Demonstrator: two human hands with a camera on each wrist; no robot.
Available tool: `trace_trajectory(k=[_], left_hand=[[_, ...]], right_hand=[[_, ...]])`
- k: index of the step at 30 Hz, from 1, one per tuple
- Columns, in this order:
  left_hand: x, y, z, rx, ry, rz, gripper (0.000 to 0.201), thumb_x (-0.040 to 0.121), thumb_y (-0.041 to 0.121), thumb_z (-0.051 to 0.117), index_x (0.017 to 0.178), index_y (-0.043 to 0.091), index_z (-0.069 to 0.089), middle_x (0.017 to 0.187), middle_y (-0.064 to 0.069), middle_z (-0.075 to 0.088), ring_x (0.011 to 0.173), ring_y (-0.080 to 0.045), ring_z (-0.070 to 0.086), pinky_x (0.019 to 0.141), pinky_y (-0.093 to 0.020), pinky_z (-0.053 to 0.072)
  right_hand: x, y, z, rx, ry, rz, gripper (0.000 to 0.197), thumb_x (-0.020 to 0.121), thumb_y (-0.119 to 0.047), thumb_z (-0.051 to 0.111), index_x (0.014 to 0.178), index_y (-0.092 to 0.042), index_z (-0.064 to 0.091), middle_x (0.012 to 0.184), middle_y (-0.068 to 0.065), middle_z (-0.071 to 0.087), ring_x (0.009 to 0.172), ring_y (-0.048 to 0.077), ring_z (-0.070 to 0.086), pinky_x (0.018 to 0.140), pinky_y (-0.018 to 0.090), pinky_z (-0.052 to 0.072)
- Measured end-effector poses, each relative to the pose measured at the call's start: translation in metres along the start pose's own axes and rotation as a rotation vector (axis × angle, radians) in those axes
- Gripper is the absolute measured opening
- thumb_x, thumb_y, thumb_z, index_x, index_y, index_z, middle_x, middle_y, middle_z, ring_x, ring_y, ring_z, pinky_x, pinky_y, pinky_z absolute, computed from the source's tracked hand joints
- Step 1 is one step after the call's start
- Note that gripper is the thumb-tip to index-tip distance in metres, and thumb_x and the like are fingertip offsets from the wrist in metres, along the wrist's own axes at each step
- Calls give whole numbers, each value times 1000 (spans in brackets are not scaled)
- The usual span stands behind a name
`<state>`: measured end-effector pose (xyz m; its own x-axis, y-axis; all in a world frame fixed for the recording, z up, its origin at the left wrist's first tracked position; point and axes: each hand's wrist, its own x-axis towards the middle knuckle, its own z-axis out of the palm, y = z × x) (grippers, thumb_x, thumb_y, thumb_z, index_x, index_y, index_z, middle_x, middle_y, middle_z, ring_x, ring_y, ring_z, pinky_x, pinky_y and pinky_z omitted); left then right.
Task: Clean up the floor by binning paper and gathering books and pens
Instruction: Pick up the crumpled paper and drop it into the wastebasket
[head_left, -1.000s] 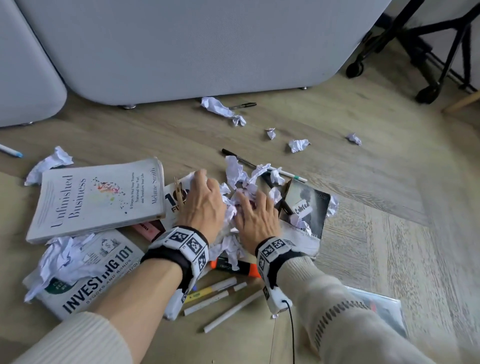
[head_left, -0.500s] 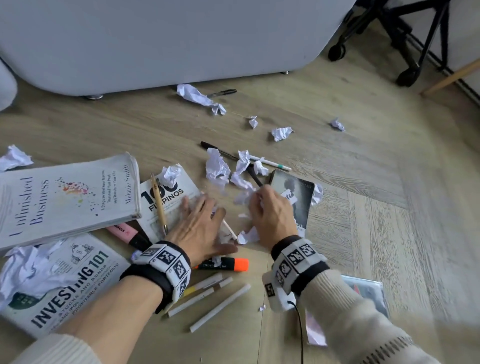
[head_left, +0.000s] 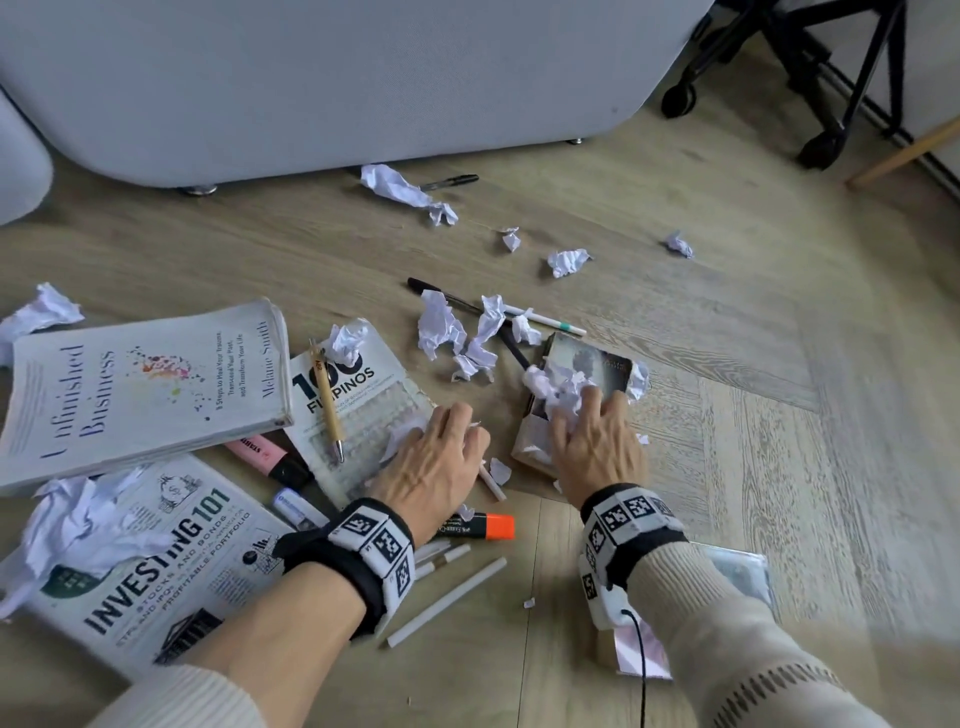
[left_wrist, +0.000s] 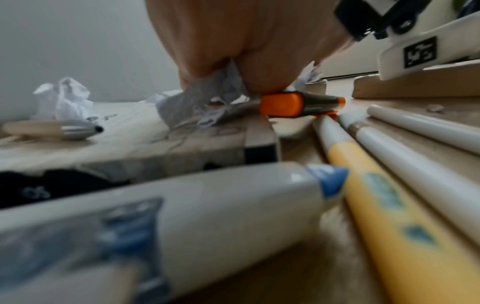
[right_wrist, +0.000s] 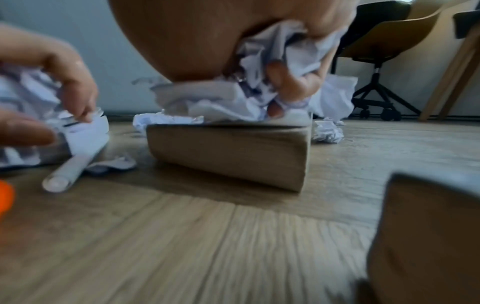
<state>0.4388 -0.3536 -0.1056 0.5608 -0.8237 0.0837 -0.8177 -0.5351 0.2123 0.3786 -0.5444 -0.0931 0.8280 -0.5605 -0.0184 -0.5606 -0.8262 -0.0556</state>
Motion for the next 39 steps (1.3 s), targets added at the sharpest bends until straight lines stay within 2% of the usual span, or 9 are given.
trace_trajectory(k=[7,11,14,19,22,26,32,36,39], left_hand=[[0,3,3,61,-108,-173,31,82,28,71,93,11,48,96,-13,45,76,-22,45,51,-31,40],[-4,6,1,8,-226,-167,15,88,19,65,95,14,52,93,-12,53,73,-23,55,52,-31,47],[-2,1,-4,-83,-272,-152,12,98,20,49,109,14,49,107,-8,53,88,-20,58,70,-28,51],[22,-40,-37,-275,-3,-463,18,99,24,47,108,9,50,100,-5,51,62,-6,41,47,-14,25],[36,-72,-47,-225,183,-665,19,97,17,50,113,7,48,110,-14,46,63,-10,41,52,-18,34],[24,-91,-34,-105,-9,-693,36,93,12,49,129,11,43,112,-18,43,77,-30,57,64,-34,43],[7,-85,-24,33,-82,-575,17,94,2,39,108,6,47,109,-15,41,78,-25,54,63,-31,43],[-2,-86,-17,-18,-68,-545,6,93,9,51,96,9,46,109,-16,42,76,-28,57,55,-31,40],[-3,-88,-16,-49,-65,-528,10,94,13,53,96,11,44,113,-15,41,74,-22,55,55,-28,41]], right_hand=[[0,-14,12,-45,61,-435,20,99,-38,44,106,-19,48,98,8,42,57,13,45,43,20,31],[9,-10,14,70,30,-566,18,99,-29,44,93,-13,47,88,5,43,49,16,41,39,25,31],[10,-9,9,185,64,-528,17,93,-17,54,81,-11,44,73,1,43,48,17,34,43,27,28],[12,-6,-1,372,76,-362,13,84,-21,45,80,-10,49,66,3,53,52,23,46,48,30,37],[24,-16,-12,442,55,-288,19,84,-22,49,72,-9,43,55,10,50,47,24,44,44,30,34],[32,-53,-9,305,4,-249,13,83,-16,53,84,-6,44,58,10,51,52,30,46,47,36,35],[34,-104,10,221,-1,-269,52,86,-15,49,135,-16,35,94,5,54,60,20,46,52,31,36],[42,-125,20,199,-75,-253,72,91,-28,51,150,-32,9,142,15,22,74,27,55,58,33,47],[47,-129,26,67,-127,-324,78,93,-24,49,149,-40,-2,154,17,0,82,30,61,58,32,47]])
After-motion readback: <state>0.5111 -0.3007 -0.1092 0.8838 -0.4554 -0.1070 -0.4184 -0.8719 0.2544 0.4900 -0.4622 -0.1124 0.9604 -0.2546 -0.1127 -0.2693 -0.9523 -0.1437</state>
